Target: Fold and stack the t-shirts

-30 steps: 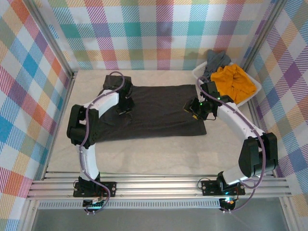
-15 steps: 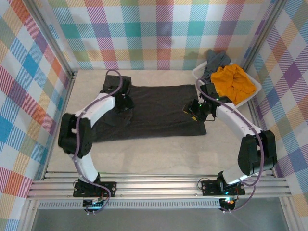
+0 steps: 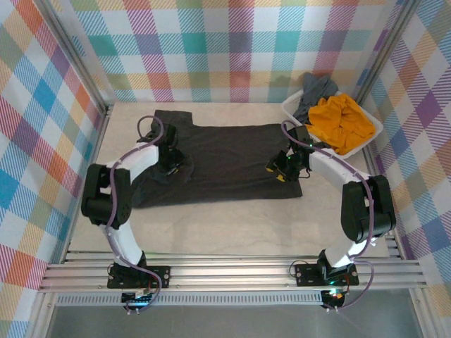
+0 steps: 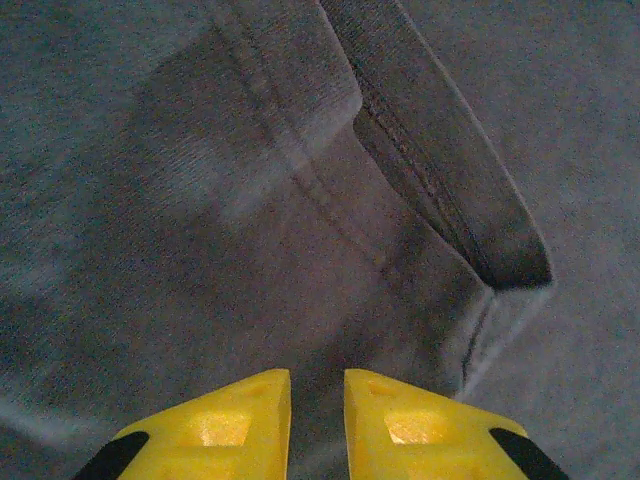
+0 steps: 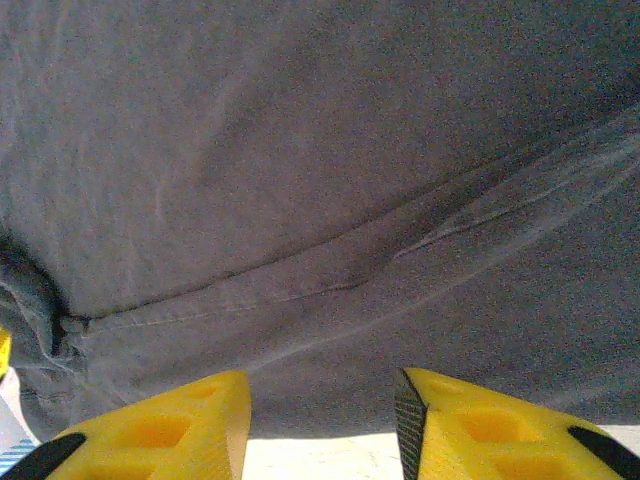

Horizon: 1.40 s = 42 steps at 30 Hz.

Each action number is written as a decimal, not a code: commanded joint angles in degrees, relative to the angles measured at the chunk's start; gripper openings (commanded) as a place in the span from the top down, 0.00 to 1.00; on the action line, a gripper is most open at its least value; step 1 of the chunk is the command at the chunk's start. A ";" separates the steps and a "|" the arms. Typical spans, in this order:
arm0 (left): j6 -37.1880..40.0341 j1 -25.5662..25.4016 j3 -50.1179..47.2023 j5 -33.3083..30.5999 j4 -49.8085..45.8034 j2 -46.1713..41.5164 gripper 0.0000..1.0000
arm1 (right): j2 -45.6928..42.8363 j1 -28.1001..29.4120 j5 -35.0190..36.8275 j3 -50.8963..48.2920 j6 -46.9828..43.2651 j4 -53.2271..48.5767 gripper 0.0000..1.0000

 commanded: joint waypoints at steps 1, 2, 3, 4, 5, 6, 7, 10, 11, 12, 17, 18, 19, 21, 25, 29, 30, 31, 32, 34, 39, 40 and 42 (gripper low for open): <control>0.62 -1.60 5.84 0.24 -0.66 3.52 0.78 | -0.43 -0.35 -0.74 1.64 -0.21 0.05 0.57; 1.13 -1.87 7.48 -0.10 -1.43 5.06 0.78 | -0.64 -0.35 -0.77 1.52 -0.21 0.01 0.57; 1.50 -2.16 8.73 -0.32 -2.08 6.29 0.79 | -0.73 -0.39 -0.73 1.45 -0.15 0.02 0.57; 1.78 -2.42 9.67 -0.53 -2.39 7.13 0.80 | -0.81 -0.35 -0.74 1.47 -0.07 -0.05 0.57; 2.15 -2.76 10.34 -0.54 -2.31 7.93 0.80 | -0.94 -0.35 -0.70 1.54 -0.08 -0.08 0.57; 2.59 -3.17 11.12 -0.49 -2.28 8.52 0.80 | -1.04 -0.35 -0.65 1.62 -0.12 -0.16 0.57; 3.06 -3.60 11.65 -0.35 -2.40 9.03 0.80 | -1.17 -0.35 -0.54 1.71 -0.11 -0.21 0.57; 4.31 -4.97 14.21 -0.03 -4.19 11.06 0.80 | -1.27 -0.41 -0.61 1.97 -0.03 -0.33 0.57; 4.46 -5.32 14.51 0.28 -4.59 11.78 0.80 | -1.32 -0.43 -0.57 1.98 0.07 -0.43 0.57; 4.62 -5.51 14.64 0.58 -4.77 12.19 0.81 | -1.40 -0.49 -0.61 1.98 0.12 -0.36 0.57; 5.09 -6.23 14.14 1.30 -4.05 12.78 0.82 | -2.10 -0.50 -0.59 2.06 0.14 -0.45 0.57; 5.10 -6.32 14.09 1.56 -3.82 12.80 0.82 | -2.19 -0.56 -0.52 2.06 0.15 -0.46 0.57; 5.19 -6.40 14.11 1.85 -3.60 12.96 0.82 | -2.34 -0.50 -0.45 2.06 0.15 -0.55 0.57; 5.43 -6.49 14.24 2.82 -2.99 13.40 0.82 | -2.37 -0.51 -0.61 2.00 0.17 -0.69 0.57; 5.76 -7.01 13.77 6.00 -0.33 14.43 0.83 | -2.94 -0.44 -0.51 1.50 0.32 -0.44 0.57; 6.41 -7.61 12.44 10.89 5.12 14.42 0.84 | -3.29 -0.53 -0.39 1.09 0.14 -0.67 0.57; 6.62 -7.63 11.73 12.22 6.73 13.97 0.86 | -3.33 -0.52 -0.35 1.01 0.06 -0.71 0.57; 6.76 -7.63 11.25 12.11 7.30 13.07 0.87 | -3.47 -0.54 -0.28 1.01 -0.10 -0.77 0.57; 6.85 -7.72 10.17 10.44 7.78 11.11 0.87 | -3.59 -0.53 -0.27 1.01 -0.18 -0.94 0.57; 6.44 -7.64 7.51 5.11 7.84 5.96 0.87 | -3.74 -0.54 0.03 0.94 -0.47 -1.13 0.57; 1.71 -5.79 3.25 -4.90 3.52 -2.17 0.74 | -3.65 -0.53 -0.34 0.33 -0.56 -0.58 0.57; 1.91 -5.45 3.96 -4.93 2.43 -1.55 0.72 | -3.49 -0.53 -0.37 0.31 -0.56 -0.58 0.57; 3.32 -5.10 6.08 -5.08 0.28 0.84 0.72 | -3.34 -0.52 -0.50 0.22 -0.56 -0.58 0.57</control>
